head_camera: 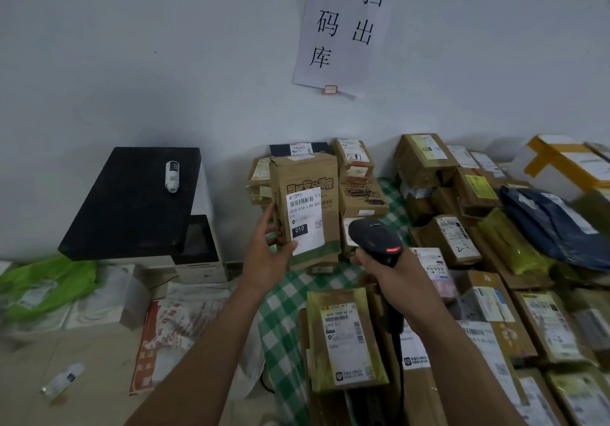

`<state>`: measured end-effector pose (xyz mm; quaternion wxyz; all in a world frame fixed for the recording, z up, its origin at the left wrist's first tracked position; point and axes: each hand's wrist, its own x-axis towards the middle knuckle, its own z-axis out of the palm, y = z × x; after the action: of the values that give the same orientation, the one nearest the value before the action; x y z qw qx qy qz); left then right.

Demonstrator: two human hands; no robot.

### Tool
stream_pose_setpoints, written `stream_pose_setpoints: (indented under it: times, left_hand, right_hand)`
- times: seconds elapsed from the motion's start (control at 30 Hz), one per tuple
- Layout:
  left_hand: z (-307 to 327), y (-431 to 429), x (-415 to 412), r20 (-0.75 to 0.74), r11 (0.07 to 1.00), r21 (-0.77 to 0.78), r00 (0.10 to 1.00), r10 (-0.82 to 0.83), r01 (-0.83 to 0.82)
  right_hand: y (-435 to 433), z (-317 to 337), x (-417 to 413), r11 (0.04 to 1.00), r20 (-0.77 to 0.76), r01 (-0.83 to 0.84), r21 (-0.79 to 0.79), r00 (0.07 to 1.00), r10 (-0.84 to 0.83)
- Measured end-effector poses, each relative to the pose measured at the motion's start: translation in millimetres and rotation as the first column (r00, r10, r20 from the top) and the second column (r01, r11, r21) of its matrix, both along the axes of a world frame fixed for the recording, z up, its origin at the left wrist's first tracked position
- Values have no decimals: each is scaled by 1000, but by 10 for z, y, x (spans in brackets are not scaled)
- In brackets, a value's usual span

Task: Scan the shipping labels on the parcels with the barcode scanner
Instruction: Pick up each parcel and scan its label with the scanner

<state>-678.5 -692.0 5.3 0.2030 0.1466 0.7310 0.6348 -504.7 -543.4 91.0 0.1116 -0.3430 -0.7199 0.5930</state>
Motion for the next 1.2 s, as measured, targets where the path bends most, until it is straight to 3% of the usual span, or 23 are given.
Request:
stream_pose_setpoints:
  times: [0.1, 0.37, 1.2]
  left_hand:
    - [-52, 28, -53, -18, 999, -43, 1000, 11, -12]
    - [-131, 50, -37, -83, 995, -97, 996, 28, -36]
    - [-50, 20, -3, -104, 995, -99, 994, 19, -29]
  right_hand:
    - [-79, 65, -44, 994, 67, -95, 58, 994, 91]
    - [-210, 145, -138, 982, 76, -187, -4, 979, 187]
    - [-193, 282, -14, 980, 33, -167, -106, 985, 172]
